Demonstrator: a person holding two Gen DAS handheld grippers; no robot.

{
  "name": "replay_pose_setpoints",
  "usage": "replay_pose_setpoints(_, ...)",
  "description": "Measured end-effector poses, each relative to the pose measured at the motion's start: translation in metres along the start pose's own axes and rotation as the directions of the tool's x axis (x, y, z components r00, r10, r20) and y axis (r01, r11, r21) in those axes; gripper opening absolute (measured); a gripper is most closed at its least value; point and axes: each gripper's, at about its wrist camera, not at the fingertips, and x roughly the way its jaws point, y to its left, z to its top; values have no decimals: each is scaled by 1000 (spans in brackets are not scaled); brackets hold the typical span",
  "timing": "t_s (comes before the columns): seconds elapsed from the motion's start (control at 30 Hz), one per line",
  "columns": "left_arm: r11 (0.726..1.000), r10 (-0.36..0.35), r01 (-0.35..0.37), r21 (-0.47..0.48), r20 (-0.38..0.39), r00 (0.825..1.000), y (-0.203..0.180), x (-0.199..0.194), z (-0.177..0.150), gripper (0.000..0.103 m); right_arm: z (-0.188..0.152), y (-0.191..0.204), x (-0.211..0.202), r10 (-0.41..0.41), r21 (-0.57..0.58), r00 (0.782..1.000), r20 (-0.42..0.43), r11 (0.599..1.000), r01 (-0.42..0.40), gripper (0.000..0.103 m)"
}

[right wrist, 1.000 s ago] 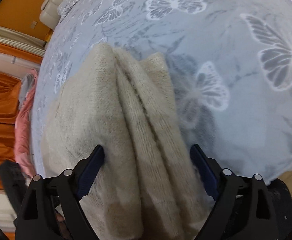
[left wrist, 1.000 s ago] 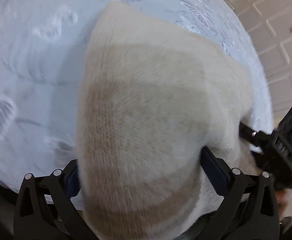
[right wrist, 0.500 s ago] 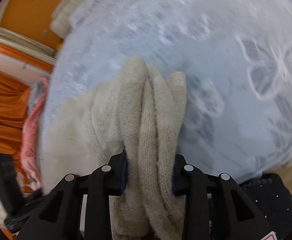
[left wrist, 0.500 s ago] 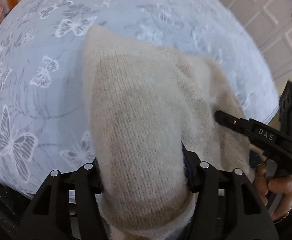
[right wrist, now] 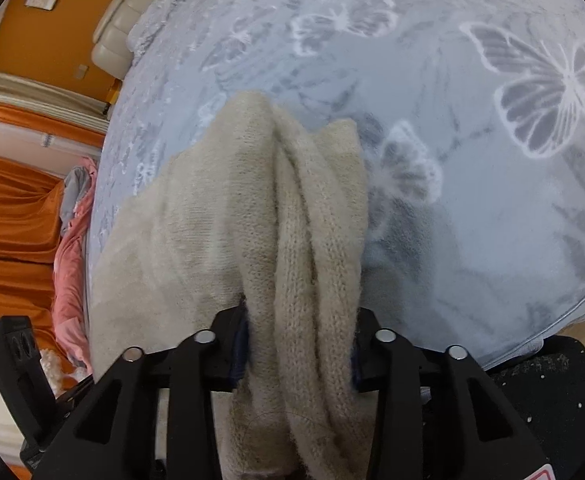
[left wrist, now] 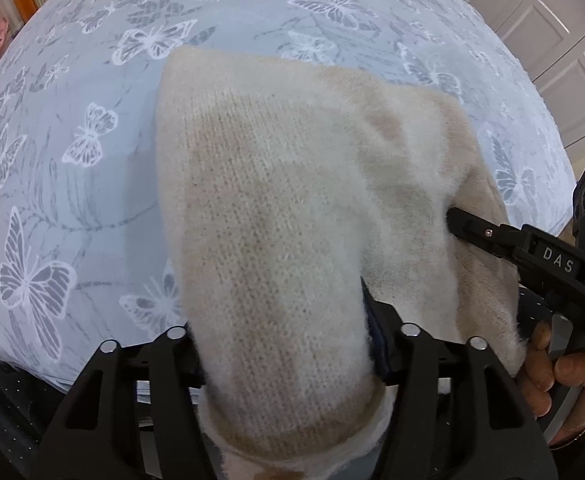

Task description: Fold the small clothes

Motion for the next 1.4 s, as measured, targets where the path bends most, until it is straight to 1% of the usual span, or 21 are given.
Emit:
replay_pose_setpoints(0.13, 998, -61, 61, 10, 36, 998, 3, -31, 4, 48, -3, 18, -32, 79, -9, 995, 66, 997, -79, 31)
replay_pose_setpoints(0.23, 993, -118, 116, 28, 91, 989, 7, -67, 6, 48, -5, 42, -69, 120, -54, 984, 130, 992, -113, 31)
replay_pose_setpoints(0.3, 988, -147, 140, 60, 148, 978, 9, -98, 7, 48, -6, 58, -93, 150, -89, 974, 167, 987, -136, 31)
replay_pose_setpoints(0.43, 978, -196, 170, 121, 265, 944, 16, -165, 9, 48, -8, 110, -147, 233, -210, 938, 256, 961, -181, 31)
replay_pose_setpoints(0.5, 974, -213, 171, 151, 339, 916, 28, -204, 9, 49, -9, 139, -170, 286, -275, 914, 289, 939, -207, 31)
replay_pose_setpoints(0.57, 973, -214, 161, 163, 394, 894, 41, -234, 8, 49, -8, 164, -182, 339, -322, 892, 300, 916, -239, 31)
replay_pose_setpoints(0.67, 980, -189, 137, 145, 454, 871, 68, -263, 10, 51, 0, 195, -179, 401, -359, 870, 286, 887, -291, 32)
replay_pose_setpoints(0.73, 985, -167, 125, 121, 458, 873, 87, -261, 13, 57, 2, 207, -158, 400, -356, 878, 264, 886, -296, 33)
replay_pose_setpoints(0.77, 989, -143, 115, 90, 445, 884, 101, -249, 17, 61, 4, 210, -143, 391, -352, 887, 245, 888, -295, 35)
replay_pose_setpoints(0.83, 995, -97, 93, 29, 414, 905, 126, -213, 21, 73, 6, 205, -92, 312, -325, 927, 208, 916, -235, 42)
replay_pose_setpoints(0.87, 997, -62, 75, -19, 383, 921, 143, -182, 20, 74, 5, 195, -63, 243, -310, 951, 192, 934, -176, 44)
replay_pose_setpoints(0.9, 997, -38, 61, -55, 349, 936, 154, -156, 16, 73, 2, 183, -25, 104, -284, 981, 161, 957, -55, 44)
replay_pose_setpoints(0.93, 995, -3, 34, -95, 310, 951, 168, -132, 9, 68, -5, 174, -5, 0, -277, 991, 137, 960, 38, 41)
replay_pose_setpoints(0.97, 990, 69, -35, -138, 251, 966, 180, -107, -2, 64, -14, 167, 13, -106, -282, 989, 107, 950, 133, 34)
replay_pose_setpoints(1.0, 987, 96, -63, -148, 226, 969, 185, -98, -9, 62, -24, 164, 18, -113, -284, 989, 91, 949, 134, 31)
replay_pose_setpoints(1.07, 986, 89, -51, -158, 243, 966, 191, -94, -28, 63, -40, 163, 14, -50, -280, 995, 88, 957, 73, 31)
replay_pose_setpoints(1.1, 985, 84, -42, -166, 254, 964, 190, -95, -35, 65, -50, 166, 12, -47, -299, 996, 82, 952, 69, 34)
replay_pose_setpoints(1.2, 982, 91, -43, -182, 262, 961, 187, -90, -40, 68, -58, 177, 25, -73, -353, 995, 72, 931, 94, 41)
replay_pose_setpoints(1.27, 979, 122, -78, -186, 238, 963, 182, -77, -39, 68, -58, 182, 37, -106, -368, 992, 65, 922, 123, 41)
replay_pose_setpoints(1.33, 979, 161, -126, -157, 230, 960, 173, -67, -38, 67, -59, 185, 51, -119, -377, 992, 45, 917, 127, 41)
replay_pose_setpoints(1.4, 978, 190, -164, -129, 224, 956, 169, -60, -38, 67, -60, 184, 69, -150, -381, 989, -9, 914, 135, 41)
